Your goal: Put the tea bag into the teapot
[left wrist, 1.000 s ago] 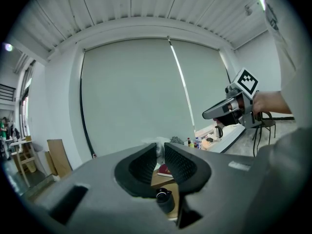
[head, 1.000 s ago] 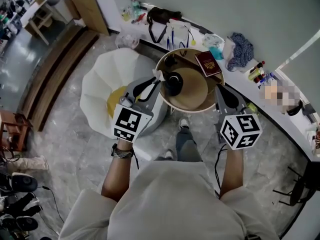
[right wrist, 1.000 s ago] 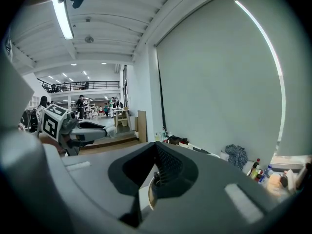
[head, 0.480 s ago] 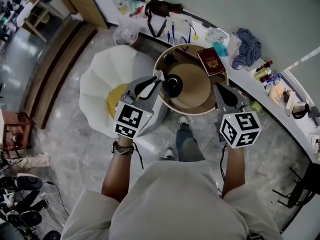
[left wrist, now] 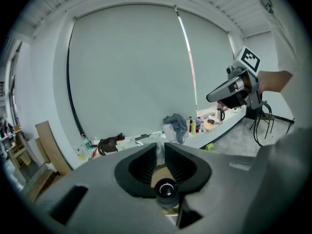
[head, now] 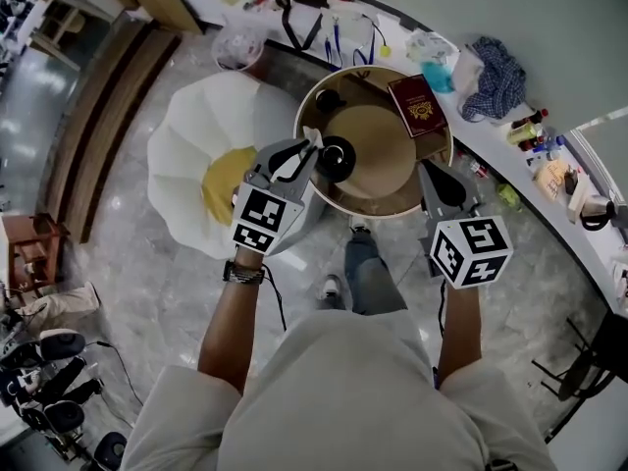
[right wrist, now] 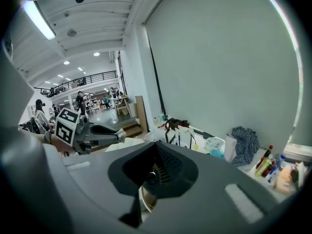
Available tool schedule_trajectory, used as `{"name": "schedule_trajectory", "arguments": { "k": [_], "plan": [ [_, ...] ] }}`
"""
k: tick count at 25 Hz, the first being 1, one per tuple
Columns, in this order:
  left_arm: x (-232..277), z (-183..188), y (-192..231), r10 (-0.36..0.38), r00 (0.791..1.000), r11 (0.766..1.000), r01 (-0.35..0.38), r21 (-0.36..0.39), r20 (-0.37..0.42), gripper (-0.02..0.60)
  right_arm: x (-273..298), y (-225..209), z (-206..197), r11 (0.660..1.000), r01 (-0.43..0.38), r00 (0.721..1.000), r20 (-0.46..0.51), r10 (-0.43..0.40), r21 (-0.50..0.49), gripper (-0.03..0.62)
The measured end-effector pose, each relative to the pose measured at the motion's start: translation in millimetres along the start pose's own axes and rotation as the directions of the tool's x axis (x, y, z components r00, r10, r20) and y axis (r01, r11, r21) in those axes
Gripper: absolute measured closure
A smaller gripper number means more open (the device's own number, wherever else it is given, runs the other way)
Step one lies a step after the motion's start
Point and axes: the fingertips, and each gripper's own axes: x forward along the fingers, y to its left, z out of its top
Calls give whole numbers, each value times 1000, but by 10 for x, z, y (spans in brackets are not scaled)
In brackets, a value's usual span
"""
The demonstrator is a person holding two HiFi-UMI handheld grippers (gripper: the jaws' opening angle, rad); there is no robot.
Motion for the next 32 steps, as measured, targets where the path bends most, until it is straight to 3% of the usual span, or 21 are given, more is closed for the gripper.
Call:
{"name": "schedule_trajectory", "arguments": {
  "k": [9,16,32],
  "plan": [
    [652,-584,126,-52,990,999,51,-13,-131,525,360,-331,-191,1000,15,998,-60,-14,12,588],
    [1050,-1101,106,-106,968,994,101,-36,-227,525,533,-511,-386,999,27,993,-116,-23,26,588],
    [1720,-2066,-116,-241,878,970,203,-133,-414,525,671,-800,-806,994,66,977,-207,-47,86,588]
  ]
}}
